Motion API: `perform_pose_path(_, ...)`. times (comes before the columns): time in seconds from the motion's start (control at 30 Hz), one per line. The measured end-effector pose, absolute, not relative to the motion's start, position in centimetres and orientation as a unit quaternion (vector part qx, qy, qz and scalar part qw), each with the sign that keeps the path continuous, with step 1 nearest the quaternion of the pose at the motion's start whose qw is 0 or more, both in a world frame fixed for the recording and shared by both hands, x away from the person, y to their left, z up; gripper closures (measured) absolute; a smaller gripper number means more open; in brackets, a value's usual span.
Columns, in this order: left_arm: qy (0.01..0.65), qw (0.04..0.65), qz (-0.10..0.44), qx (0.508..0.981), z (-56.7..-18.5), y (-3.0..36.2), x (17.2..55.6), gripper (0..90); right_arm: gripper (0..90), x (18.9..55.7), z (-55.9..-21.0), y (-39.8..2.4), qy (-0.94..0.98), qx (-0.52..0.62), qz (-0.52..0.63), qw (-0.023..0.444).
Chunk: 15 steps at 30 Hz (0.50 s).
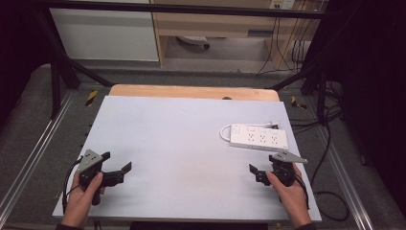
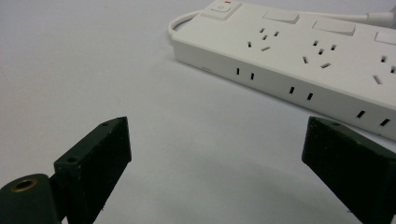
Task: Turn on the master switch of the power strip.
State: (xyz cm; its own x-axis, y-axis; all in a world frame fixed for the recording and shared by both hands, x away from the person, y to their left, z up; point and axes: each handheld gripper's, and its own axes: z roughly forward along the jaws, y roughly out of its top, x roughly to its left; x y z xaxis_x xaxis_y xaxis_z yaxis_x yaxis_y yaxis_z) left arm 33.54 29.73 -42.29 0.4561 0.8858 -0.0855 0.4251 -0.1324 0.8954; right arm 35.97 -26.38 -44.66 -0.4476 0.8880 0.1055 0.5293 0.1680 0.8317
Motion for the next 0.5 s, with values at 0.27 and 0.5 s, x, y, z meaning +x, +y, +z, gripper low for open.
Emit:
perform_pose_path(0.27,0.459,0.471,0.241,0.714,-42.34,29.66,33.63,6.1,5.6,36.07,-44.61,-26.27,0.737,0.488,0.425,0.194)
perform_pose_path(0.5,0.460,0.470,0.240,0.714,-42.37,29.75,33.65,6.1,5.7,35.94,-44.02,-26.42,0.731,0.486,0.437,0.194)
